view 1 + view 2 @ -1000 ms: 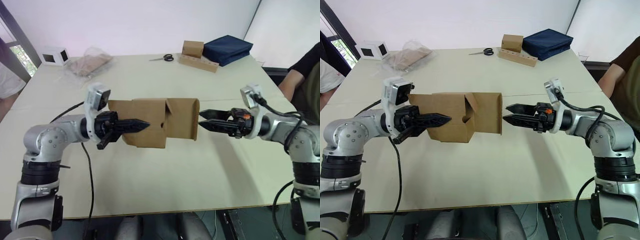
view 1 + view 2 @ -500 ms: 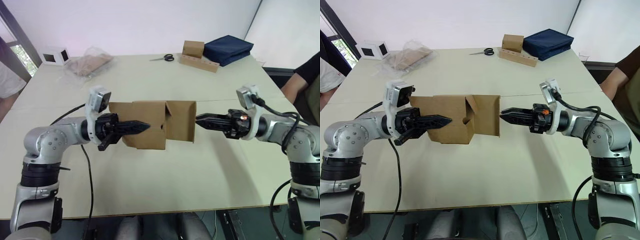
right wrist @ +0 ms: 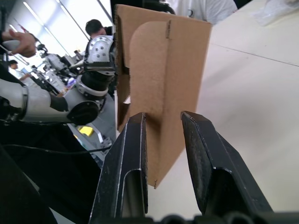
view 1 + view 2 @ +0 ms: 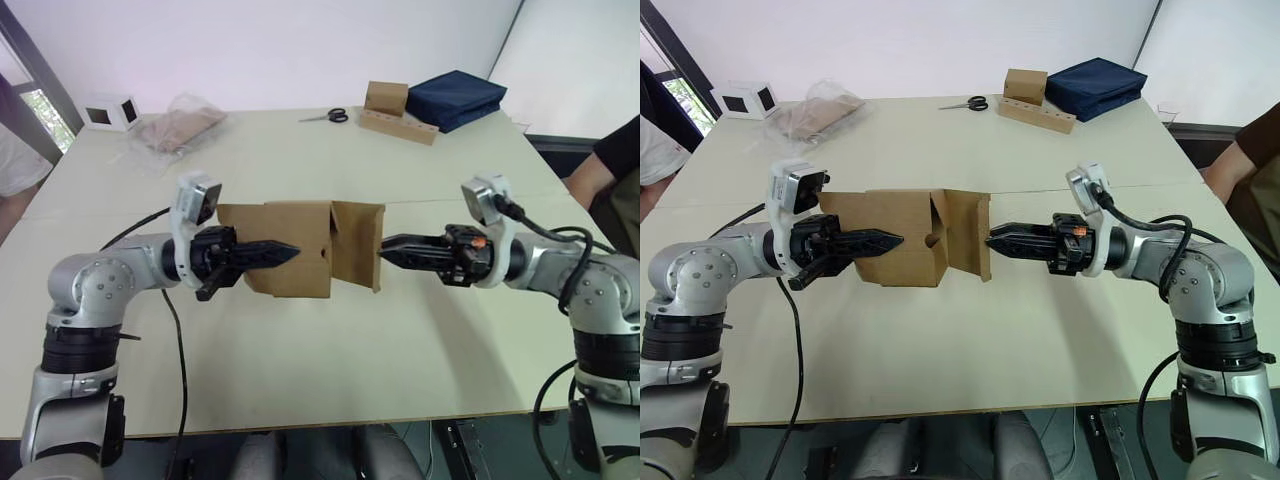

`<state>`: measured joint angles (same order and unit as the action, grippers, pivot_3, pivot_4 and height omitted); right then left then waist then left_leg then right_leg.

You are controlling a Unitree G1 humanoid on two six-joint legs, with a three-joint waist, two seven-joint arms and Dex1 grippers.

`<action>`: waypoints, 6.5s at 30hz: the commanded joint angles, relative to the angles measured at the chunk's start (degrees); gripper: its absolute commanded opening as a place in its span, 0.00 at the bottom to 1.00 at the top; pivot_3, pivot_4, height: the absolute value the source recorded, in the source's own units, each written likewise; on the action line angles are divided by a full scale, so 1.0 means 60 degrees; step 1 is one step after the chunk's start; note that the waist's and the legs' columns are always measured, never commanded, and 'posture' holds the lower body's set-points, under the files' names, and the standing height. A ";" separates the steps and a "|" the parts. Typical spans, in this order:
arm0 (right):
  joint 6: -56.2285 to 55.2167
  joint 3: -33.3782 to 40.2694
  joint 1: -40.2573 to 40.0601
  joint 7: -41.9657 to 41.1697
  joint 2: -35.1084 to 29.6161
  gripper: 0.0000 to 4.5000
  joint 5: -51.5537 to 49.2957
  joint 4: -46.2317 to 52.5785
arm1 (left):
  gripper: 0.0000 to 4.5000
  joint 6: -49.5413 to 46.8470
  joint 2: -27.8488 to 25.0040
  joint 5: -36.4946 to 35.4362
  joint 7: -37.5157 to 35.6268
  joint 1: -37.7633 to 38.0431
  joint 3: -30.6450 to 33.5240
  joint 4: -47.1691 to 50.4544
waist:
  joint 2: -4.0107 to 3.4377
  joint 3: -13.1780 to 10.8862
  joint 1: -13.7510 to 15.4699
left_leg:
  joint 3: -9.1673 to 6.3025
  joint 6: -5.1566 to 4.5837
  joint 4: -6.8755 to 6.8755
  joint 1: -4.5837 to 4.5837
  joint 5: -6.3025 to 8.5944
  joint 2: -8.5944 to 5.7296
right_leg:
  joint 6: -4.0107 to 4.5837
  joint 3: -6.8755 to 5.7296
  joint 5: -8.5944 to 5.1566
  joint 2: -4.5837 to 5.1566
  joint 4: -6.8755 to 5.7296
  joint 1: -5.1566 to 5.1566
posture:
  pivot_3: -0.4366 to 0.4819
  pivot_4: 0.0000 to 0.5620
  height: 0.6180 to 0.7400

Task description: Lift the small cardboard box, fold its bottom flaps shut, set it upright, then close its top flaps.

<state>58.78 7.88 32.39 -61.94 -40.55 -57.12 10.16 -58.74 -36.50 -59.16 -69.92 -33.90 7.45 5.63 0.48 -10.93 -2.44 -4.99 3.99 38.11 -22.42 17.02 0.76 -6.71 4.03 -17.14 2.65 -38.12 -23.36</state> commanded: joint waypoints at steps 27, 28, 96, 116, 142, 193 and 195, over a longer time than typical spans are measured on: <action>-0.0124 -0.0096 -0.0093 0.2618 0.0910 0.26 -0.0552 0.1902 | 0.00 0.0520 0.0408 -0.0365 0.0698 0.0202 0.0096 0.0643 | 0.0000 0.0000 0.0003 | -0.0002 0.0000 -0.0001 0.0000 0.0000 0.0001 | 0.0000 -0.0001 0.0000 0.0001 0.0001 0.0000 | 0.48 0.27 1.00; -0.0125 -0.0097 -0.0110 0.2696 0.0929 0.26 -0.0550 0.1948 | 0.00 0.0537 0.0437 -0.0359 0.0729 0.0205 0.0092 0.0655 | 0.0000 0.0000 0.0003 | -0.0002 0.0000 -0.0001 0.0000 0.0000 0.0000 | 0.0000 0.0000 0.0000 0.0001 0.0000 0.0000 | 0.48 0.27 1.00; -0.0297 -0.0005 -0.0249 0.4367 0.0638 0.26 -0.1234 0.2439 | 0.00 0.0826 0.1237 -0.0277 0.1853 0.0245 0.0302 0.0523 | 0.0000 0.0000 0.0005 | -0.0002 0.0000 -0.0003 -0.0001 0.0000 0.0000 | 0.0000 0.0000 0.0000 -0.0001 0.0003 0.0001 | 0.48 0.27 1.00; -0.0959 -0.0439 -0.0698 0.3654 0.0558 0.01 -0.0165 0.2453 | 0.00 0.0706 0.1174 -0.0439 0.1755 0.0116 0.0330 0.0443 | 0.0000 0.0000 0.0006 | -0.0002 0.0000 -0.0004 -0.0001 0.0000 0.0001 | 0.0000 0.0000 0.0000 -0.0002 0.0005 0.0001 | 0.48 0.27 1.00; -0.1100 0.0113 -0.1427 0.3310 -0.0259 0.01 0.0388 0.2575 | 0.00 0.3104 -0.1232 0.3933 -0.0347 -0.1042 -0.2532 0.0037 | 0.0003 -0.0002 0.0028 | 0.0004 -0.0001 -0.0009 -0.0001 0.0000 -0.0002 | 0.0001 0.0001 -0.0001 -0.0004 0.0011 0.0001 | 0.48 0.27 1.00; -0.1438 -0.0635 -0.2802 0.4831 0.1228 0.00 0.0381 0.3972 | 0.99 0.5164 -0.0258 0.9379 -0.3764 -0.6662 -0.8180 -0.3295 | 0.0003 -0.0012 0.0004 | -0.0005 -0.0017 0.0001 -0.0014 0.0007 -0.0003 | -0.0003 0.0004 -0.0004 -0.0015 -0.0003 -0.0007 | 0.48 0.27 1.00; -0.1449 -0.0636 -0.2806 0.4820 0.1207 0.00 0.0382 0.3970 | 0.99 0.4987 -0.0364 0.9150 -0.3764 -0.6841 -0.8148 -0.3145 | 0.0004 -0.0012 0.0014 | -0.0005 -0.0017 0.0002 -0.0016 0.0007 -0.0003 | -0.0003 0.0004 -0.0004 -0.0014 -0.0002 -0.0006 | 0.48 0.27 1.00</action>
<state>50.82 3.58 15.11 -32.70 -33.10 -54.19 32.19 -27.84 -37.77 -2.46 -92.32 -72.67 -43.85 -15.31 0.50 -11.00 -2.36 -5.02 3.89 38.12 -22.52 17.07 0.74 -6.73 4.05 -17.16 2.57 -38.12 -23.40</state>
